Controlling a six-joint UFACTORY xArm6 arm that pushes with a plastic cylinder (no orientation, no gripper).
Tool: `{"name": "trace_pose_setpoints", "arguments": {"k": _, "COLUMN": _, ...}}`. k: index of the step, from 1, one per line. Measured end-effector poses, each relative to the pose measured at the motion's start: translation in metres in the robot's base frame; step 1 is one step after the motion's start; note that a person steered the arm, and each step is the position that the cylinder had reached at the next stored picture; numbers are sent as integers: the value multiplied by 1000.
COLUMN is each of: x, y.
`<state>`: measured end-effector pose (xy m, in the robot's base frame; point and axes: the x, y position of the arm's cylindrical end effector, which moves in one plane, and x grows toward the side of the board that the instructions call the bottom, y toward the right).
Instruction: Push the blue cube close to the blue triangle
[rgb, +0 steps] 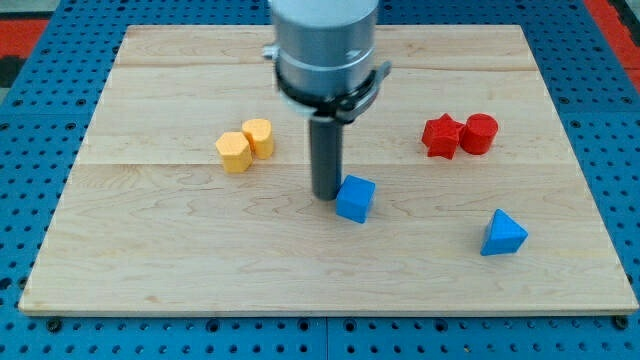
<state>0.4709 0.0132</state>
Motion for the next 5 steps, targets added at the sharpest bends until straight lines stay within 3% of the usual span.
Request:
{"name": "trace_pose_setpoints", "arguments": {"k": 1, "x": 10, "y": 48}}
{"name": "trace_pose_setpoints", "arguments": {"k": 3, "x": 28, "y": 25}}
{"name": "trace_pose_setpoints", "arguments": {"k": 5, "x": 48, "y": 125}}
